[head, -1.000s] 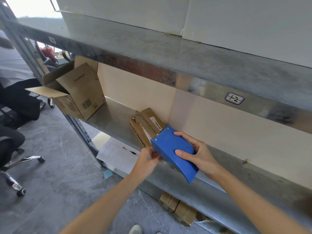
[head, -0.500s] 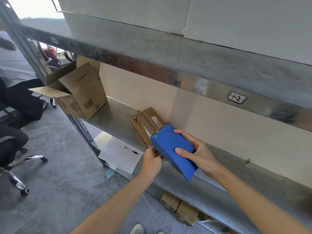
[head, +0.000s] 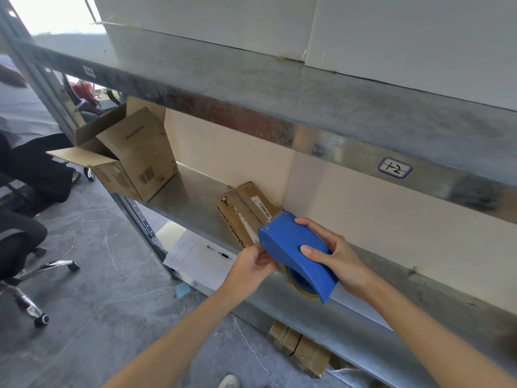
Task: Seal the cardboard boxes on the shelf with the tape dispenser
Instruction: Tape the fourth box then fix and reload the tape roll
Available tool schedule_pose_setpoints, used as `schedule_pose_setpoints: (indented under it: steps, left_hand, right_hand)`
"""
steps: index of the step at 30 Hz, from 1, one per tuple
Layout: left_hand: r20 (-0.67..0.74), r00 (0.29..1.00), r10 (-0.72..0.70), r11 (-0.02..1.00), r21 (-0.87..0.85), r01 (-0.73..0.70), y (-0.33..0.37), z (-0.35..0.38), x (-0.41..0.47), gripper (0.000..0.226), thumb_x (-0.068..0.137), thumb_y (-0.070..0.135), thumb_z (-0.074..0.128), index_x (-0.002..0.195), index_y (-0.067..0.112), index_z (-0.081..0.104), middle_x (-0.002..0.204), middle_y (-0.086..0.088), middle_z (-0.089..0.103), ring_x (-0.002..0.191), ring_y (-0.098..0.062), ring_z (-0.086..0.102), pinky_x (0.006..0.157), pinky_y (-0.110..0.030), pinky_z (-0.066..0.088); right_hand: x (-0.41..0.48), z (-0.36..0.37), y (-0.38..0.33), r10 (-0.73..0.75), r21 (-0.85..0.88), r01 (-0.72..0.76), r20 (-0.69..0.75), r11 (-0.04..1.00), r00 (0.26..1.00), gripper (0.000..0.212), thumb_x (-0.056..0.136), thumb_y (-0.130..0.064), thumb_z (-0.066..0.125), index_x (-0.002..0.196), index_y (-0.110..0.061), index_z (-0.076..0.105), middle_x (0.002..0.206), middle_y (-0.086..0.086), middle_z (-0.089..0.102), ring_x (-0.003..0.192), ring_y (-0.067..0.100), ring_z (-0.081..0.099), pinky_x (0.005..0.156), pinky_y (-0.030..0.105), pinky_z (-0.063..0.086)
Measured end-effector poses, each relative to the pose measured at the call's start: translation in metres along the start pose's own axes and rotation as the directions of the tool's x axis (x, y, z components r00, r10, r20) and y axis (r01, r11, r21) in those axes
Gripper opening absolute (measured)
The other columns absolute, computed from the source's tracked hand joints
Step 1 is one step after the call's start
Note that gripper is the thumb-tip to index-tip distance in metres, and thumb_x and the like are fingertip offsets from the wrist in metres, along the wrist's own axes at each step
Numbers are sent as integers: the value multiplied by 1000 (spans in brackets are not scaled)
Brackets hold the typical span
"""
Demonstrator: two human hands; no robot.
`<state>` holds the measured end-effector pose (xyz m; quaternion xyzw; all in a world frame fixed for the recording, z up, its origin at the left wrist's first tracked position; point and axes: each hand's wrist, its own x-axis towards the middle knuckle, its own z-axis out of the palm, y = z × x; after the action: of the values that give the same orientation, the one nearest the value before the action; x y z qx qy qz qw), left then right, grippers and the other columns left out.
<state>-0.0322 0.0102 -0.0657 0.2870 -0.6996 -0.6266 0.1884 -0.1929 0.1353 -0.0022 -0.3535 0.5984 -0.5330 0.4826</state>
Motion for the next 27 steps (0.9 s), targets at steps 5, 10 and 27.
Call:
schedule_pose_setpoints:
  steps: [5,10,27]
  left_hand:
    - [-4,1000,3,998,-68,-3,2,-2,2,28,87,-10,67,113,0,68,88,17,74,85,3,71,72,-13,53]
    - [-12,1000,26,997,-73,-27,-1,-1,5,32,86,-16,62,110,4,68,80,20,75,81,1,72,71,-14,54]
    - [-49,997,-67,997,-37,65,-8,5,11,31,77,5,83,92,31,75,94,11,77,93,-9,73,91,-37,58]
  right_hand:
    - [1,-1,1,32,-28,-31,25,999,999,49,80,-34,72,126,-47,60,118,-15,67,95,16,69,76,26,55]
    - [2,-3,-1,34,-32,-33,27,999,999,49,80,-33,72,126,-46,60,117,-16,67,95,17,70,75,26,55]
    - [8,3,3,12,-16,-13,-24,1000,1000,46,83,-28,77,124,-43,63,119,-15,67,101,16,69,78,25,54]
